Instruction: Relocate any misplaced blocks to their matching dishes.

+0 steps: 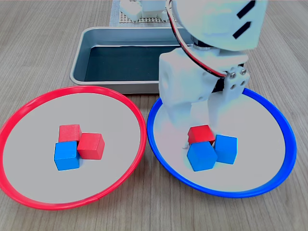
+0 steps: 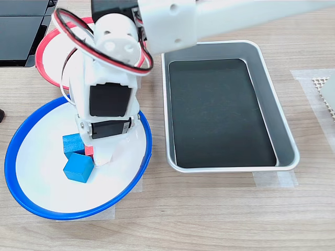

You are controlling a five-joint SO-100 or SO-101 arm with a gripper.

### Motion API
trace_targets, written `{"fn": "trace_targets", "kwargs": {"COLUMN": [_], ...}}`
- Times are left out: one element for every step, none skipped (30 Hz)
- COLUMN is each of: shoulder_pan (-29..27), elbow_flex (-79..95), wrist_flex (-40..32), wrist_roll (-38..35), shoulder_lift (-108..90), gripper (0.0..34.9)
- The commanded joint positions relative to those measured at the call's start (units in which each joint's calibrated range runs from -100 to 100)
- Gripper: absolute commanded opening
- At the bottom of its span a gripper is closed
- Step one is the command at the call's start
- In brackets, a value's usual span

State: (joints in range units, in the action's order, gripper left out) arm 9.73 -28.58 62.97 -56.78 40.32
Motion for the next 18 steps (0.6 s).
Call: {"fn": "trace_targets", "kwargs": {"shoulder_pan": [-0.28,-0.28,-0.18,-0.18,-0.18,-0.18,-0.09,-0.09,-0.09,-0.09,-0.09,-0.09,-0.09,0.01,0.01,0.1,0.38,0.38], "elbow_flex": [-2.32,-2.32,-2.32,-2.32,-2.41,-2.41,-2.41,-2.5,-2.5,-2.5,-2.5,-2.5,-2.5,-2.59,-2.59,-2.5,-2.32,-2.32], "wrist_flex": [1.46,1.7,1.87,1.95,2.03,2.12,2.12,2.12,2.12,2.12,2.12,2.12,2.12,2.12,2.03,1.95,1.87,1.79], "wrist_roll": [-1.95,-2.15,-2.1,-2.0,-1.95,-1.86,-1.71,-1.71,-1.66,-1.56,-1.56,-1.47,-1.42,-1.37,-1.32,-1.12,-0.88,-0.83], "shoulder_lift": [-0.54,-0.54,-0.54,-0.54,-0.54,-0.54,-0.54,-0.54,-0.54,-0.54,-0.62,-0.79,-0.96,-1.22,-1.65,-2.5,-3.86,-4.29], "gripper": [1.6,0.4,0.4,0.4,0.4,0.4,0.4,0.4,0.4,0.4,0.4,0.4,0.4,0.4,0.4,0.4,0.4,0.4]}}
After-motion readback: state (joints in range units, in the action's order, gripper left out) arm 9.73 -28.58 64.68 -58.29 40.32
